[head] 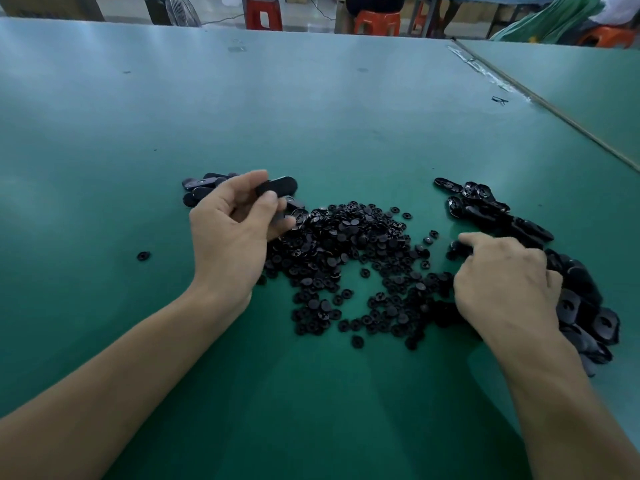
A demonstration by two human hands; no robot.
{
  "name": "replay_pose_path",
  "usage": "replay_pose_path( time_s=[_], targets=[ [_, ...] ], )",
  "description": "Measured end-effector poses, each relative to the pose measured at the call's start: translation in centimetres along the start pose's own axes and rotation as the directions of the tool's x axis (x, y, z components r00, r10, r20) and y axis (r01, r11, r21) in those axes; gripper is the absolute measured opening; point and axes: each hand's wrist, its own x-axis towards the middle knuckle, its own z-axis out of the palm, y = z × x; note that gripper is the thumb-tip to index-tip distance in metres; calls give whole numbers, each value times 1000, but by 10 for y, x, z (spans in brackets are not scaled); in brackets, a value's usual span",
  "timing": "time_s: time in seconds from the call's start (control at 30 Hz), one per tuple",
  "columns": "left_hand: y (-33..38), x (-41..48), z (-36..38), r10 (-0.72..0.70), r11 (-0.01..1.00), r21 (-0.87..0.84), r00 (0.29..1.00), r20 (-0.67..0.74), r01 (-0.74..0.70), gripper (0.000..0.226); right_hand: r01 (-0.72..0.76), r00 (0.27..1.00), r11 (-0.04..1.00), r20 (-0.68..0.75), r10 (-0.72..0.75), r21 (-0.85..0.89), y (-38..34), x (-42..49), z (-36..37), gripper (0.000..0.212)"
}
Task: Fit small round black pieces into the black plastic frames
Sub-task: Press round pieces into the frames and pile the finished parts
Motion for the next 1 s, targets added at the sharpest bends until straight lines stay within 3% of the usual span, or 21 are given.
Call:
replay_pose_path(
  time_s=[0.13,0.33,0.47,0.57,0.67,0.73,0.9,1.0],
  targets=[
    [-1,5,0,-65,998,-29,997,-47,63,44,-9,998,998,-67,14,65,2,4,0,38],
    [-2,2,-1,-3,987,159,1000,-11,5,68,38,990,965,-140,-2,258,6,7,2,36],
    [4,-7,1,141,960,227,984,106,-162,34,300,940,862,-281,-194,408,-2,5,4,29],
    [7,-22,7,155,958,187,942,296,-216,17,443,896,656,-273,-351,611,-15,-2,4,32],
    [5,-36,13,21,983,154,901,434,-97,20,369,857,422,-128,-500,828,-28,-13,9,39],
    [2,-38,15,-8,981,177,889,457,-82,19,316,841,332,-100,-532,889,-32,-16,11,38],
    [3,-34,12,-50,989,143,880,473,-21,21,275,843,211,-131,-521,938,-33,-17,7,31],
    [3,-34,12,-53,990,138,873,485,-17,14,322,862,299,-148,-484,898,-34,-18,12,24]
  ],
)
